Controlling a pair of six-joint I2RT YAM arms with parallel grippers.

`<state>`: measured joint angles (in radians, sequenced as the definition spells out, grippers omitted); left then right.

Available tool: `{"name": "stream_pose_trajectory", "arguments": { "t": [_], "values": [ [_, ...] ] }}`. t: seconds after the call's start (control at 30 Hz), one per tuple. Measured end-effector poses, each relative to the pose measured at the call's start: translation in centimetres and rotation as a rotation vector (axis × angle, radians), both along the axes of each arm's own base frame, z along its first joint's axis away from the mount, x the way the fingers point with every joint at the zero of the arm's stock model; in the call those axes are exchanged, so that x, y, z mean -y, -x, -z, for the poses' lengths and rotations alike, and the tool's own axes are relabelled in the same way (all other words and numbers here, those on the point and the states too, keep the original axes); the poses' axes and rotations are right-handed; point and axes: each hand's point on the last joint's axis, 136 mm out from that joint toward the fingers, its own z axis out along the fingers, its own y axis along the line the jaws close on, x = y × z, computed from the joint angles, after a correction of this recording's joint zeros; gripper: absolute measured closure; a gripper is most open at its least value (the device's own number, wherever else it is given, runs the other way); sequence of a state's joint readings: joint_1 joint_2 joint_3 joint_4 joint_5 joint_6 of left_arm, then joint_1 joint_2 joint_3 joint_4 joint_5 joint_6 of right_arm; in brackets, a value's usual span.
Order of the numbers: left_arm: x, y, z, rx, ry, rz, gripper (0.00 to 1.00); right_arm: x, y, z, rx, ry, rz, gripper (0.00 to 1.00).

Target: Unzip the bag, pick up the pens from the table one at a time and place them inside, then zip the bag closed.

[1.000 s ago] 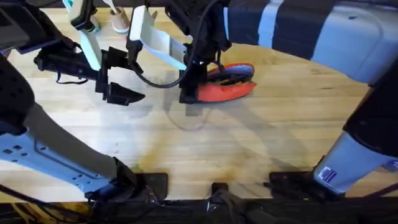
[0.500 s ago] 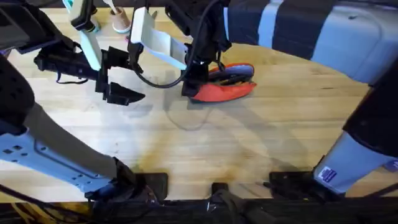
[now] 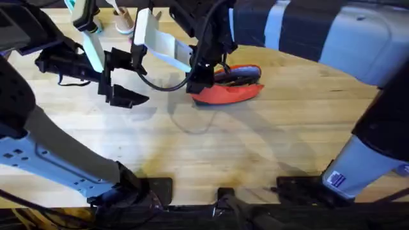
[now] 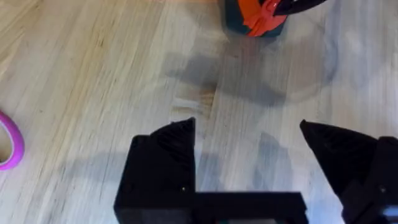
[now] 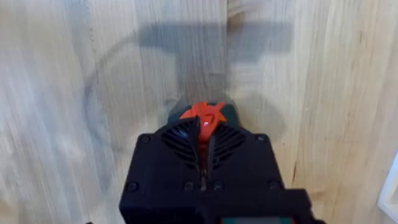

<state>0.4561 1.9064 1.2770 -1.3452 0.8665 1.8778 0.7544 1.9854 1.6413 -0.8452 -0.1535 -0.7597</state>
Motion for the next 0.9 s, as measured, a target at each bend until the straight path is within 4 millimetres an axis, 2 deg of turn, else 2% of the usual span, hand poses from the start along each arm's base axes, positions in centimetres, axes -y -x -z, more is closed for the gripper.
{"name": "stream_pose_trajectory", "arguments": {
  "t": [0.27, 0.4, 0.7, 0.9],
  "values": [
    [0.0, -0.1, 0.0, 0.003, -0.001, 0.001, 0.007, 0.0, 0.0, -0.1, 0.002, -0.002, 0.0, 0.967],
    [0.4, -0.1, 0.0, 0.004, 0.0, 0.015, 0.007, 0.0, -0.1, -0.9, 0.013, -0.014, 0.013, 0.968],
    [3.8, -0.1, -0.3, 0.012, 0.021, 0.111, 0.007, -0.2, -1.2, -2.1, 0.023, -0.062, 0.132, 0.967],
    [6.3, -0.3, -0.2, 0.052, 0.031, 0.184, 0.007, -0.4, -1.9, -4.1, 0.001, -0.143, 0.271, 0.967]
  ]
}}
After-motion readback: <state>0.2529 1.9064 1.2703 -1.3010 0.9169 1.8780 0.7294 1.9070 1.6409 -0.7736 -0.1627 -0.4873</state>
